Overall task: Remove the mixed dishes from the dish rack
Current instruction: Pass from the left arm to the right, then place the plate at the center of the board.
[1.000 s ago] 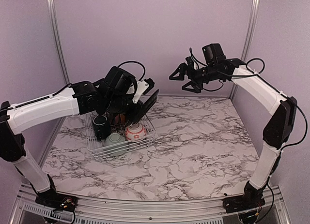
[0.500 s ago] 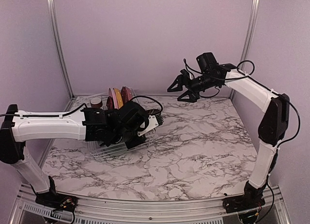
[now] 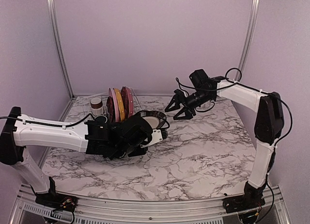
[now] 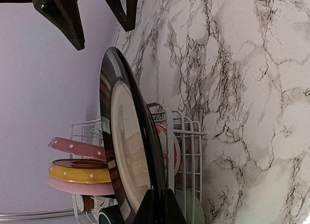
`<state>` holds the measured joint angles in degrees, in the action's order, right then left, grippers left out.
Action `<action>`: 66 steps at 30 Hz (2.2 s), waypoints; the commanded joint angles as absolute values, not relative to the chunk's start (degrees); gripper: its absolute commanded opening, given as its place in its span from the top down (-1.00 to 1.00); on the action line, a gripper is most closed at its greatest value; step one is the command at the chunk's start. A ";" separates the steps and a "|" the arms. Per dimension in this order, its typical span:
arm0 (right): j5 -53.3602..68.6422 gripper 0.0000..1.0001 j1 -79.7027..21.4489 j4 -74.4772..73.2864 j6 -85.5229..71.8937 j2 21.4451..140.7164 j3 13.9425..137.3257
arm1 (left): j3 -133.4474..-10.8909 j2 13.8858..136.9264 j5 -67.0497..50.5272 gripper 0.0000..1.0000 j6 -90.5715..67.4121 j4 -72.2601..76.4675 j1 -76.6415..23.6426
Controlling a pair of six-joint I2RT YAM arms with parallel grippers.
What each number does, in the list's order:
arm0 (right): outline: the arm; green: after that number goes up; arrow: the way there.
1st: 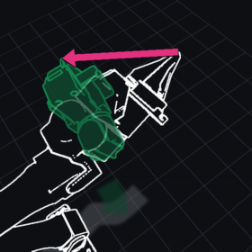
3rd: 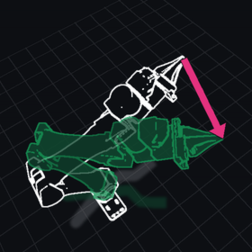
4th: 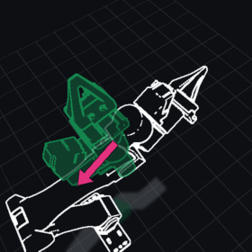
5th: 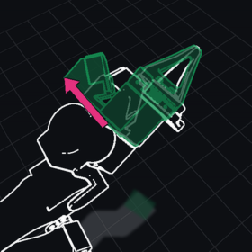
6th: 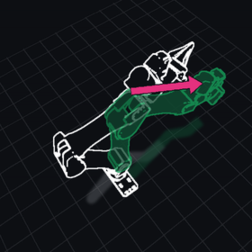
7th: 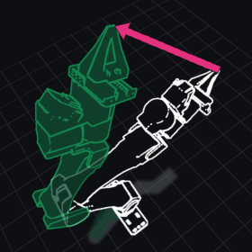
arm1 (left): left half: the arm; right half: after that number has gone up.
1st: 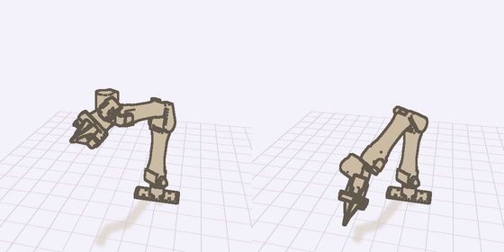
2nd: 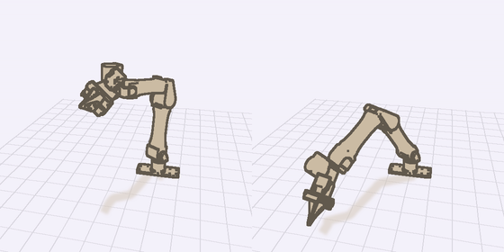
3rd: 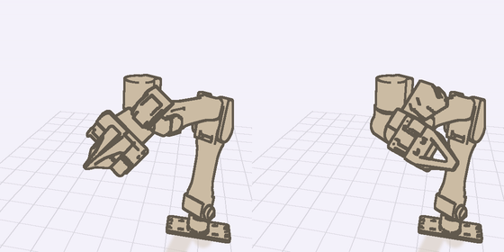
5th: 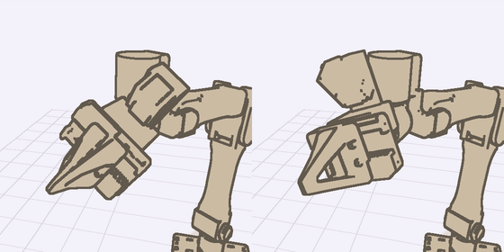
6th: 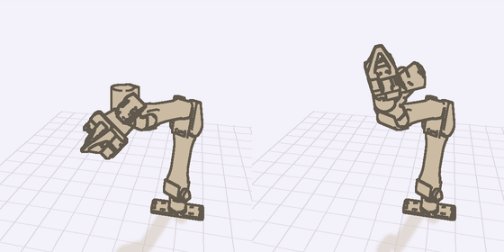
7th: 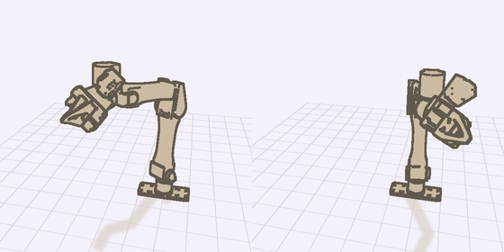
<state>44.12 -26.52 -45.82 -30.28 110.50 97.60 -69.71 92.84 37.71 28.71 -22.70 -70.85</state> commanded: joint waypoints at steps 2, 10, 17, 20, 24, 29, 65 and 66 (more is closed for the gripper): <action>47.45 -0.34 -28.01 -43.49 -29.19 112.69 96.37 | -69.84 90.91 45.11 1.00 32.47 -13.48 -71.49; 50.42 -0.07 -28.81 -41.30 -30.49 114.63 95.56 | -68.10 91.75 46.82 1.00 36.62 -10.44 -72.02; 52.20 0.09 -30.03 -39.38 -31.46 116.54 94.91 | -67.85 92.66 47.92 1.00 38.79 -8.56 -72.72; 52.47 0.28 -30.25 -38.76 -31.92 116.98 94.92 | -67.93 93.06 48.10 1.00 39.15 -8.24 -72.92; 52.81 0.72 -30.16 -38.15 -32.54 116.57 94.76 | -67.81 93.38 49.04 1.00 39.35 -8.43 -73.03; 53.45 1.00 -29.40 -35.92 -34.17 114.93 93.77 | -67.93 93.73 51.56 1.00 40.09 -7.97 -72.99; 47.53 1.00 -1.21 -12.09 -40.66 92.36 66.73 | -90.69 93.17 44.21 -0.98 16.05 -15.98 -59.07; 46.80 1.00 -0.89 -11.98 -39.81 92.34 65.99 | -91.19 93.10 43.55 -0.98 14.63 -16.61 -58.39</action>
<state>45.52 -2.35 -19.03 -41.98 95.18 67.26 -88.25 94.52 46.81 23.03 -11.92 -60.66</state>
